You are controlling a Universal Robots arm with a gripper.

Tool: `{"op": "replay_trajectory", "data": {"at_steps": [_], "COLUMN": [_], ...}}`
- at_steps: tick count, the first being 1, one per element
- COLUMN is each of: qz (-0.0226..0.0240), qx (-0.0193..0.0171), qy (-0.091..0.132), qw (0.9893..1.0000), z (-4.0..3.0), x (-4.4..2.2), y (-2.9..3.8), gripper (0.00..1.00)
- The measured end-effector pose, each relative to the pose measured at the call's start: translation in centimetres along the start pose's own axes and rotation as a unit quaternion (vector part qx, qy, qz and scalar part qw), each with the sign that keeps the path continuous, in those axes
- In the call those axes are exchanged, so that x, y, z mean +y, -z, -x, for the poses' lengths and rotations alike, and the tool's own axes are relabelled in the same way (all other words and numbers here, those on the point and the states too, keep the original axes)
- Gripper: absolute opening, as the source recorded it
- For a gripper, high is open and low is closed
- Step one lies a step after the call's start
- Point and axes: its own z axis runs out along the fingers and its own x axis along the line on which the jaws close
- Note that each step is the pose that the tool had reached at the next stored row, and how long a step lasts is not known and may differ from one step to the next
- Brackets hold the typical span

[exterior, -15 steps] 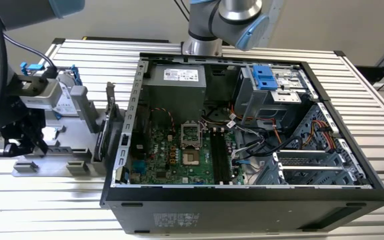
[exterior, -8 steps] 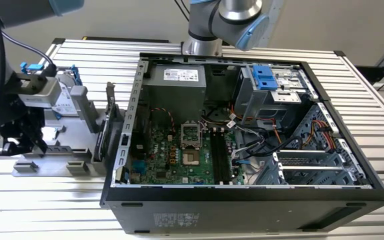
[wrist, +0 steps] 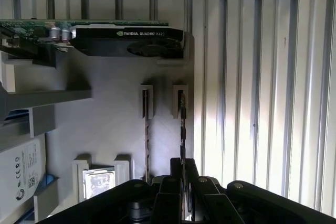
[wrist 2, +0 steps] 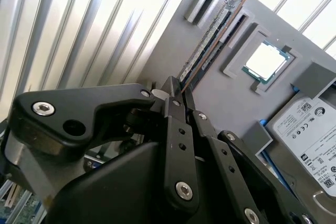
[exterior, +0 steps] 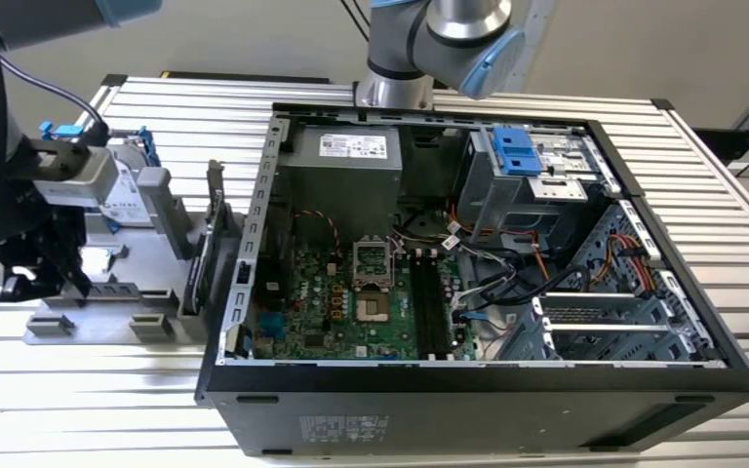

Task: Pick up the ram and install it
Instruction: 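Pick up the ram and move it above insertion slot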

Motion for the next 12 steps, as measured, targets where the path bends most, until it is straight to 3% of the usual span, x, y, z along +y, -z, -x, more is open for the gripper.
{"op": "replay_trajectory", "data": {"at_steps": [12], "qz": [0.0], "qx": [0.0], "qy": [0.0], "qw": [1.0], "z": [0.0], "x": [0.0], "y": [0.35], "gripper": [0.0]}}
